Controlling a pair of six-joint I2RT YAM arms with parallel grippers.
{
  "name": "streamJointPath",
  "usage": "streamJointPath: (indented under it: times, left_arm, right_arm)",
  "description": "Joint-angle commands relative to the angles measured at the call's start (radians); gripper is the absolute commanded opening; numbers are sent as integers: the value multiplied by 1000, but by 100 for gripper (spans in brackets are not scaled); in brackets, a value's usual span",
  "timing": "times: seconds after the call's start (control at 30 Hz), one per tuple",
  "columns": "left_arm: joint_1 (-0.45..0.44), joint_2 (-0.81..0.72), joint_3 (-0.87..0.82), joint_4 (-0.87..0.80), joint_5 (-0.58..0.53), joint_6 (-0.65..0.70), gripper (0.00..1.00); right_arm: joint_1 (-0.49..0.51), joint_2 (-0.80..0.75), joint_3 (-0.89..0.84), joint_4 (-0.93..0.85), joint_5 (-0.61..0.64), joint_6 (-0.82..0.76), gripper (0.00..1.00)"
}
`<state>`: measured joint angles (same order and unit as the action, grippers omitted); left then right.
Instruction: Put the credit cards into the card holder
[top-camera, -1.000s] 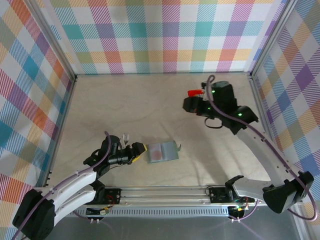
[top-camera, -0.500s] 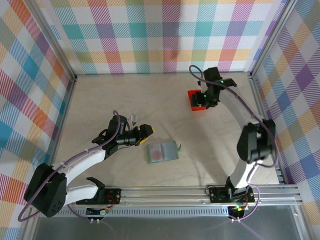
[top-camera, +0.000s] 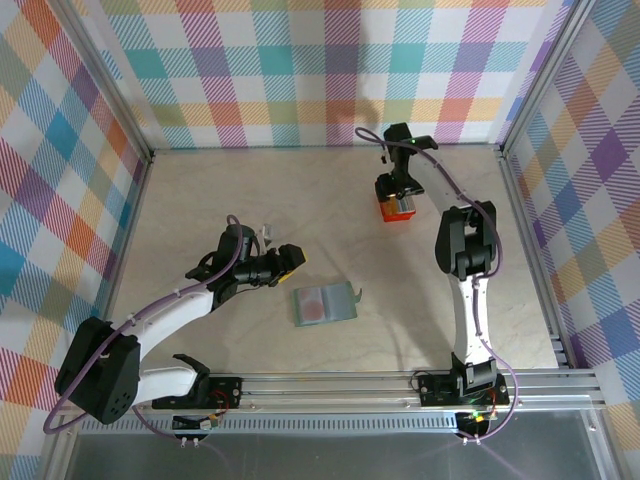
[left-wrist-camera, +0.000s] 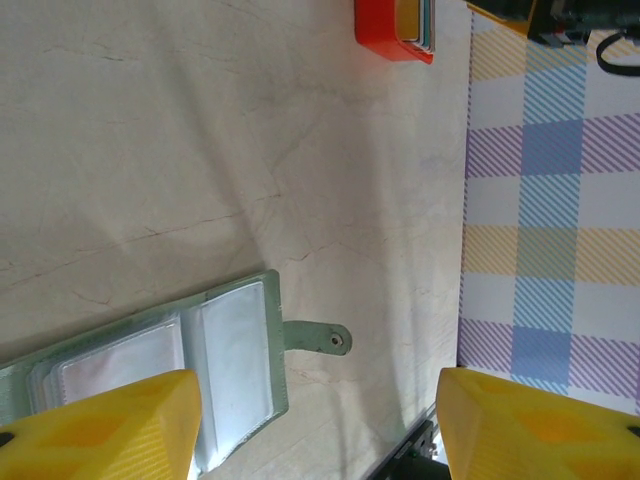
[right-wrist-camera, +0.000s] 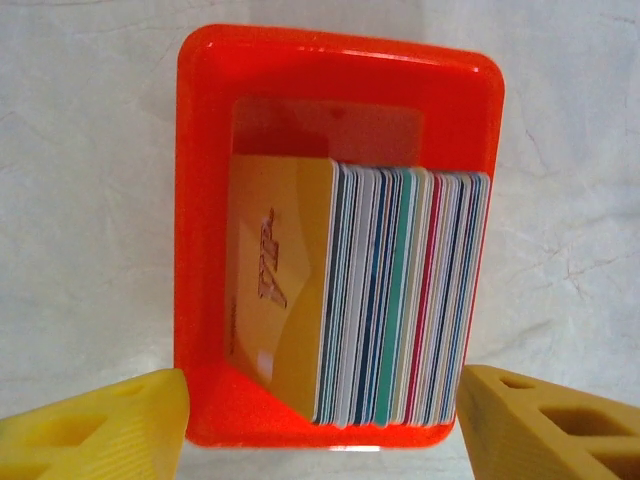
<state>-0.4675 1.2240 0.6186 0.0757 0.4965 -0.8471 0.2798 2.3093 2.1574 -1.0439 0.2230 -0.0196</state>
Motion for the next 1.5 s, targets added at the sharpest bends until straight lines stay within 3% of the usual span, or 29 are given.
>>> streamJointPath:
  times: [0.0,0.2,0.53,0.8,1.13,1.47]
  left_arm:
    - [17,-4,12,-26,13,23,63]
    - [18,-13,2,-23,16,14,61]
    - [19,-40,-14,-36,7,15,61]
    - [20,-35,-10,-37,12,20,60]
    - [21,-39,-18,-41,5,18,60]
    - [21,-43,-29,-27,5,14,60]
  right_arm:
    - [-7,59,81,-79,24,-39,71]
    - [-8,133,145,-94,90,-69,76]
    - [-19,164,171,-68,140,-128,74]
    - [-19,130,167,-23,180,-129,59]
    - [-21,119,167,-11,170,-130,27]
    - [-21,89,173,10,146,-131,15]
